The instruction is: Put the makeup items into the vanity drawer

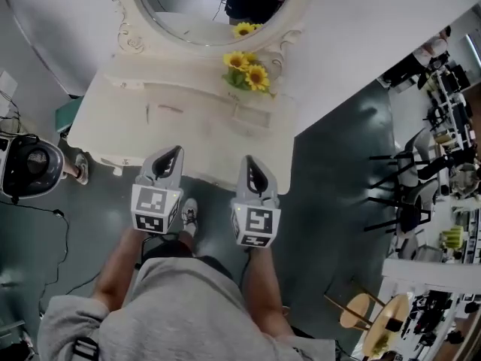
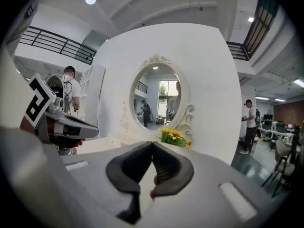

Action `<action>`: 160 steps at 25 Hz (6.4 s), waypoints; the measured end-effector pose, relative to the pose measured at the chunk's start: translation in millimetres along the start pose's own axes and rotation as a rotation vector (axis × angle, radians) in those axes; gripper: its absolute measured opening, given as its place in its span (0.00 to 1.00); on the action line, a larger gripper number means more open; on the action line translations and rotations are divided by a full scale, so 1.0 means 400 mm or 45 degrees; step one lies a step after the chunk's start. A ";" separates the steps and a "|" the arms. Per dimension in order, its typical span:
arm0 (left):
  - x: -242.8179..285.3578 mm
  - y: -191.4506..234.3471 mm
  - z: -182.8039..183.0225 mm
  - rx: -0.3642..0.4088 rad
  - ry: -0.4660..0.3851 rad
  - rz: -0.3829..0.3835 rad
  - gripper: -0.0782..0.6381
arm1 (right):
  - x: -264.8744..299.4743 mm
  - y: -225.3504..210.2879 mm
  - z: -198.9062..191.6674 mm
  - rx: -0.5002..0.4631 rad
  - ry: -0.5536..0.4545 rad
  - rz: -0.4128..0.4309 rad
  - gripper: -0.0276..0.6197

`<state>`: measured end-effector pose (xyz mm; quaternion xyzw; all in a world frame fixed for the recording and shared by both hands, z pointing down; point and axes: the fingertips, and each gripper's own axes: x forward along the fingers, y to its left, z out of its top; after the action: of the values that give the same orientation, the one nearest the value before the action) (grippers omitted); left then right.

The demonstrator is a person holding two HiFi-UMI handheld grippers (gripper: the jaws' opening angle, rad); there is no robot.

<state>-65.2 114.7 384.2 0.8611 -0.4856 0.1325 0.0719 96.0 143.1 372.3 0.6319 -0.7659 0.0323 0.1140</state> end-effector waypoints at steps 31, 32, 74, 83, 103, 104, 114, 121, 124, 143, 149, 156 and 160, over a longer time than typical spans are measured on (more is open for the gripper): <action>0.280 0.233 -0.271 -0.249 0.306 0.213 0.12 | 0.490 0.136 -0.303 -0.049 0.384 0.442 0.05; 0.279 0.233 -0.288 -0.259 0.317 0.224 0.12 | 0.495 0.142 -0.320 -0.060 0.397 0.459 0.05; 0.282 0.231 -0.291 -0.287 0.337 0.317 0.12 | 0.512 0.135 -0.343 -0.173 0.406 0.569 0.17; 0.339 0.177 -0.188 -0.203 0.285 0.220 0.12 | 0.490 0.017 -0.274 -0.136 0.360 0.432 0.17; 0.510 0.018 -0.129 -0.135 0.299 -0.003 0.12 | 0.477 -0.290 -0.315 -0.015 0.407 0.085 0.17; 0.516 0.012 -0.132 -0.133 0.303 -0.009 0.12 | 0.477 -0.299 -0.322 -0.011 0.413 0.077 0.17; 0.566 -0.032 -0.155 -0.122 0.342 -0.052 0.12 | 0.487 -0.346 -0.394 0.032 0.470 0.042 0.17; 0.572 -0.034 -0.177 -0.123 0.368 -0.047 0.12 | 0.493 -0.352 -0.430 0.044 0.509 0.049 0.17; 0.572 -0.035 -0.181 -0.123 0.373 -0.046 0.12 | 0.492 -0.353 -0.434 0.061 0.501 0.040 0.19; 0.533 -0.046 -0.109 -0.097 0.301 -0.024 0.12 | 0.456 -0.346 -0.347 0.064 0.397 0.049 0.26; 0.508 -0.027 -0.029 -0.071 0.212 0.015 0.12 | 0.454 -0.324 -0.232 0.030 0.289 0.085 0.26; 0.453 0.001 0.067 -0.035 0.109 0.075 0.12 | 0.437 -0.296 -0.105 0.017 0.173 0.115 0.26; 0.427 0.017 0.113 -0.024 0.057 0.111 0.12 | 0.429 -0.273 -0.039 0.010 0.103 0.139 0.26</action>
<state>20.3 -39.9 391.8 0.8352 -0.5222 0.1503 0.0849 174.6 -40.6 414.0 0.5880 -0.7938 0.0670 0.1406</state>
